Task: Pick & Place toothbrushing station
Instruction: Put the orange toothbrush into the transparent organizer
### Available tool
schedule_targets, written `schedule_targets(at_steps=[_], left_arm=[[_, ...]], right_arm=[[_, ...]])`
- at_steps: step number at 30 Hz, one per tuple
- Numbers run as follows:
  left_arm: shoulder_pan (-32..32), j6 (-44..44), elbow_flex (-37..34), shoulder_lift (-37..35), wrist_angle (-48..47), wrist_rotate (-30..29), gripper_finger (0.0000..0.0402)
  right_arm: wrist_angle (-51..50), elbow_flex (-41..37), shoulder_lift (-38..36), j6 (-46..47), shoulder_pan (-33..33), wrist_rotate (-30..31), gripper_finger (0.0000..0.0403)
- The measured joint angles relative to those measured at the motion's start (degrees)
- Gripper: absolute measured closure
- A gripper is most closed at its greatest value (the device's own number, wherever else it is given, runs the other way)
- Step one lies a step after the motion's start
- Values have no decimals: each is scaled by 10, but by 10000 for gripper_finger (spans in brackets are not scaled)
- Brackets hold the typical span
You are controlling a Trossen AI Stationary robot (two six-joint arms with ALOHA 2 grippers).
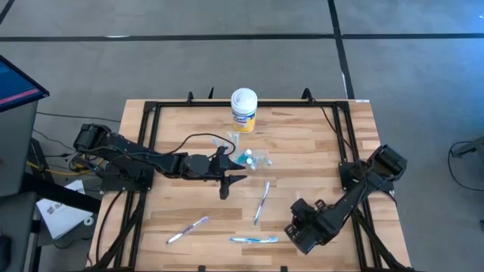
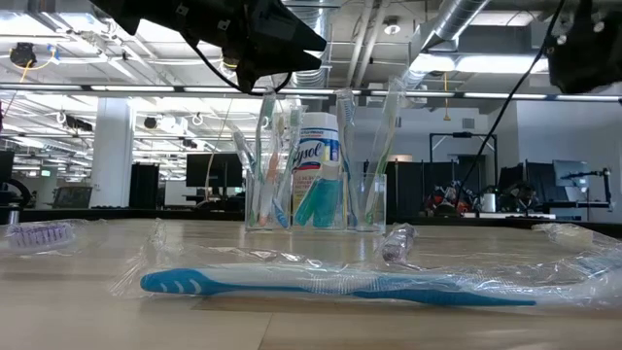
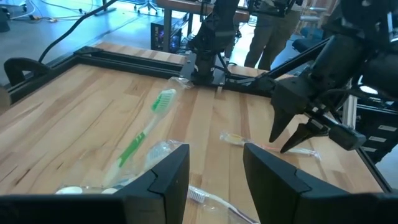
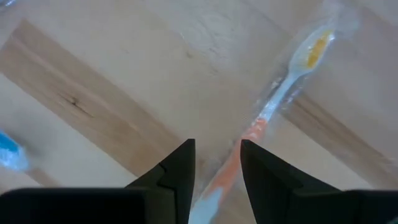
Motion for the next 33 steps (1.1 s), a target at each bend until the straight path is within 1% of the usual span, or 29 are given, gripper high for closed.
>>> schedule_targets(at_steps=[3, 6, 14, 17, 21, 22, 28, 31, 33], left_arm=[[0, 0, 0, 0, 0, 0, 257], [0, 0, 0, 0, 0, 0, 257], [0, 0, 0, 0, 0, 0, 257], [0, 0, 0, 0, 0, 0, 257], [0, 0, 0, 0, 0, 0, 257], [0, 0, 0, 0, 0, 0, 257], [0, 0, 0, 0, 0, 0, 257], [0, 0, 0, 0, 0, 0, 257], [0, 0, 0, 0, 0, 0, 257]], right_arm=[[31, -26, 0, 5, -1, 0, 285], [28, -34, 0, 23, -1, 1, 285], [22, -35, 0, 21, -2, -3, 288], [14, -35, 0, 21, -2, -11, 316], [0, -35, -1, 14, -2, -22, 385], [0, -35, -1, 7, -2, -22, 393], [-5, -31, -1, -11, -1, -26, 401], [-25, -12, 0, -25, -1, -25, 403], [-44, 6, 0, -36, -1, -11, 403]])
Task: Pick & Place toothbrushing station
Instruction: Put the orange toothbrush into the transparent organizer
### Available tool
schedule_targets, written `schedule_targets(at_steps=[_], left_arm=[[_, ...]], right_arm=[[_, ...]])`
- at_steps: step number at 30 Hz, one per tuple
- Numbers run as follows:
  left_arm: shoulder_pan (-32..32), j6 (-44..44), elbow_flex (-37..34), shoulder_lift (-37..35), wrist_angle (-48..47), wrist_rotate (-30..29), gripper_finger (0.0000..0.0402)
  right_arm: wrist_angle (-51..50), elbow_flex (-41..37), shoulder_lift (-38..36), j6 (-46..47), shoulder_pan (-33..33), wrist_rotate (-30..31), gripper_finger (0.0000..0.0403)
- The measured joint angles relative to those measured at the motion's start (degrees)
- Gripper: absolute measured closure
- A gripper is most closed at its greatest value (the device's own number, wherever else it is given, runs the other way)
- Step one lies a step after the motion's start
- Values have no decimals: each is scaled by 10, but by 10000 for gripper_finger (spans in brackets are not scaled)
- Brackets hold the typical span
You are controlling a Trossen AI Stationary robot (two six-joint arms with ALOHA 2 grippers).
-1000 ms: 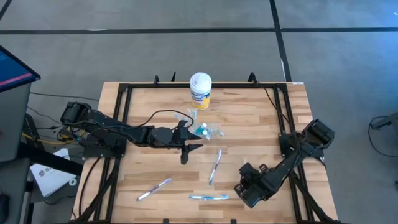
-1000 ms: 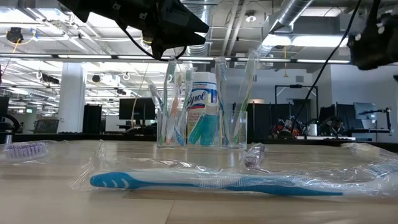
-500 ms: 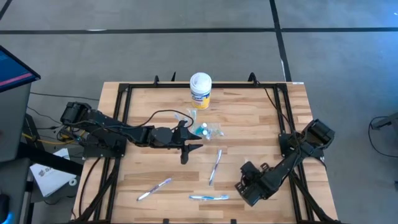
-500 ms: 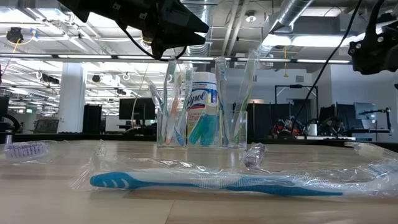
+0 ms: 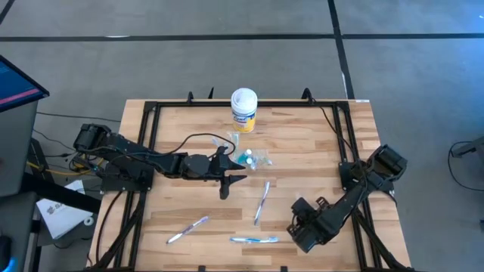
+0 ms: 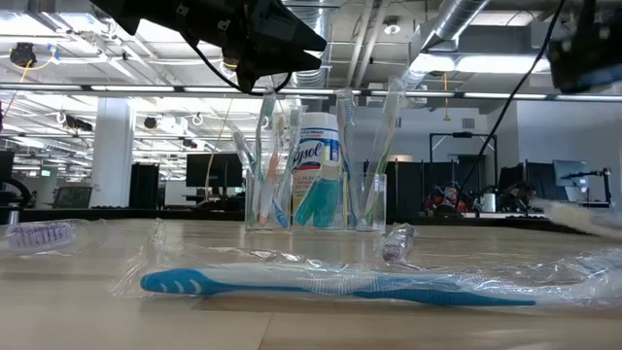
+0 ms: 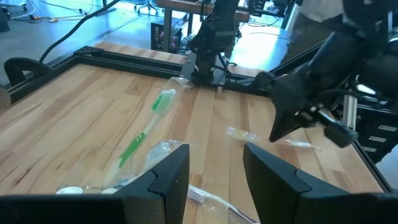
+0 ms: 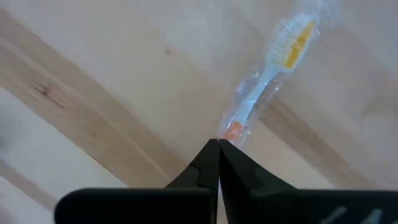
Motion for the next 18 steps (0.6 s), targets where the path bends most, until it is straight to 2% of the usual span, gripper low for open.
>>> schedule_targets(at_steps=[6, 18], left_arm=[[0, 0, 0, 0, 0, 0, 257], [0, 0, 0, 0, 1, 0, 257]], right_arm=[[-61, 48, 0, -22, 0, 41, 403], [-77, 104, -32, -105, -4, 169, 403]])
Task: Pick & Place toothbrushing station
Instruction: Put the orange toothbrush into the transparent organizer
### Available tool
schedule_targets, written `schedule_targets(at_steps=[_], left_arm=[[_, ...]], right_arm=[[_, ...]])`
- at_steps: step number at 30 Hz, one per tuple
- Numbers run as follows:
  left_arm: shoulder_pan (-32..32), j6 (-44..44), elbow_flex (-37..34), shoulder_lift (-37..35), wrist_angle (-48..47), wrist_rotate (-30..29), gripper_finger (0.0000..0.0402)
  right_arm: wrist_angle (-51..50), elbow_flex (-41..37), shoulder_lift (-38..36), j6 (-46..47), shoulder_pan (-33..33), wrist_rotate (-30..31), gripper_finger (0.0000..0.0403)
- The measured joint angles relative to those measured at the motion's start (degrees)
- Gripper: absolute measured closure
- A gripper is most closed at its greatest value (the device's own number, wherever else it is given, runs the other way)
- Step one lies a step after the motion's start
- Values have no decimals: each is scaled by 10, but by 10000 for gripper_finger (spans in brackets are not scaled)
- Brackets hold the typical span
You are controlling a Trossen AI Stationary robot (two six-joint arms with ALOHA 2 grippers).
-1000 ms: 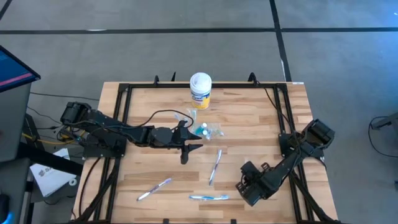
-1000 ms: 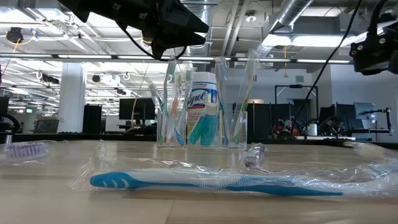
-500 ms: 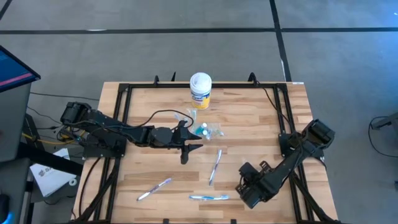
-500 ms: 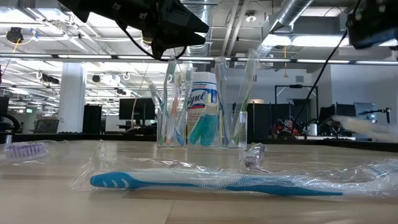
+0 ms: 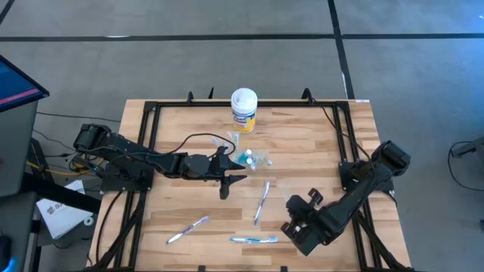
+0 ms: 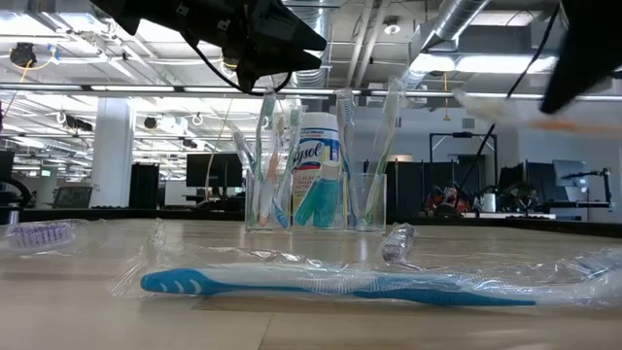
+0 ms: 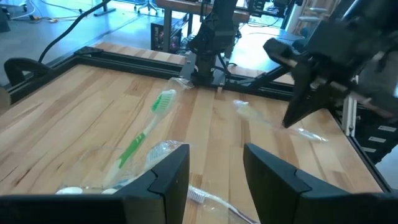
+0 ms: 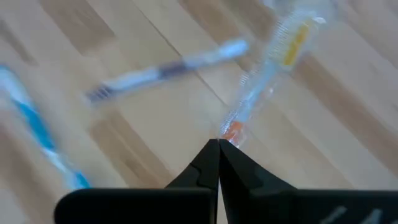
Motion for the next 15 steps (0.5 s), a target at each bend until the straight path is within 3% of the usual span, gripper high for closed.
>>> schedule_targets(at_steps=[15], left_arm=[[-1, 0, 0, 0, 23, 55, 257]], right_arm=[[62, 5, -67, -144, -5, 148, 403]])
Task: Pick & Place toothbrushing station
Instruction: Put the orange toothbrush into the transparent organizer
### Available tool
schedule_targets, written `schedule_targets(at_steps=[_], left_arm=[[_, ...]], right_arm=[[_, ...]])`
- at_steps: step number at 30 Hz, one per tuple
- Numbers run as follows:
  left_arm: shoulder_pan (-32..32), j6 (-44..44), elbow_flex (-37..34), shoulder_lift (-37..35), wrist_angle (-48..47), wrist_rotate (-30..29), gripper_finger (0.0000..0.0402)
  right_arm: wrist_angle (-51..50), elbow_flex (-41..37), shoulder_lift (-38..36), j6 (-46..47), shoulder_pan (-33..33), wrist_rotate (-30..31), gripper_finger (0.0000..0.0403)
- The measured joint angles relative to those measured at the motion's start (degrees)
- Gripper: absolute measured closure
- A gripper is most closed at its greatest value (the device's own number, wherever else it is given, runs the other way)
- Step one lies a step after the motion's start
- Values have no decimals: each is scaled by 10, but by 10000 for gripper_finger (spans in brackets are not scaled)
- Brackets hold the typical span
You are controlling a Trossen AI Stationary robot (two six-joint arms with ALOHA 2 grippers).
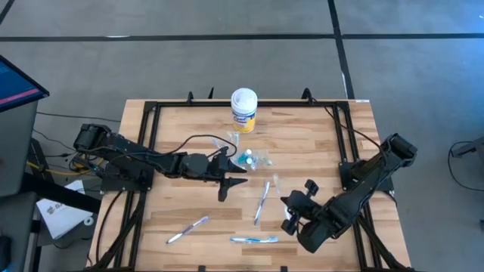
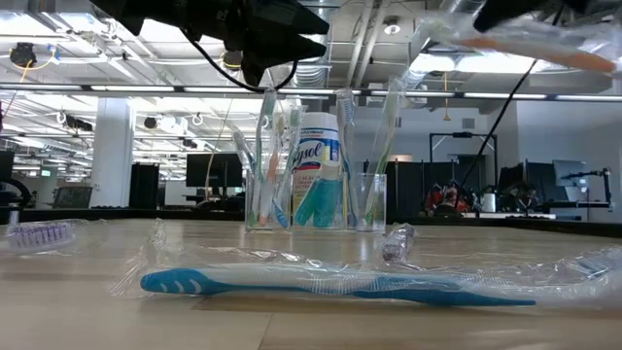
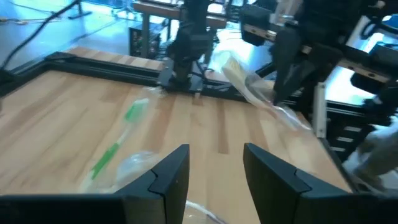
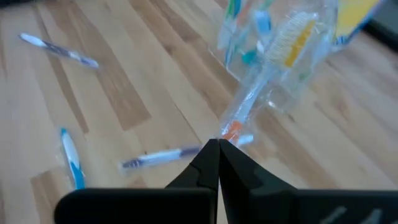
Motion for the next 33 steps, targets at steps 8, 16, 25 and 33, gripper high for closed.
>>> schedule_targets(at_steps=[8, 16, 25, 33], left_arm=[[0, 0, 0, 0, 46, 78, 257], [0, 1, 0, 0, 67, 116, 257], [0, 2, 0, 0, 88, 145, 257], [0, 2, 0, 0, 149, 146, 257]], right_arm=[[82, 0, -3, -114, -23, 16, 403], [186, 0, -9, -251, -48, 16, 403], [250, 0, -19, -344, -64, 9, 403], [324, 0, -23, -435, -75, 7, 403]])
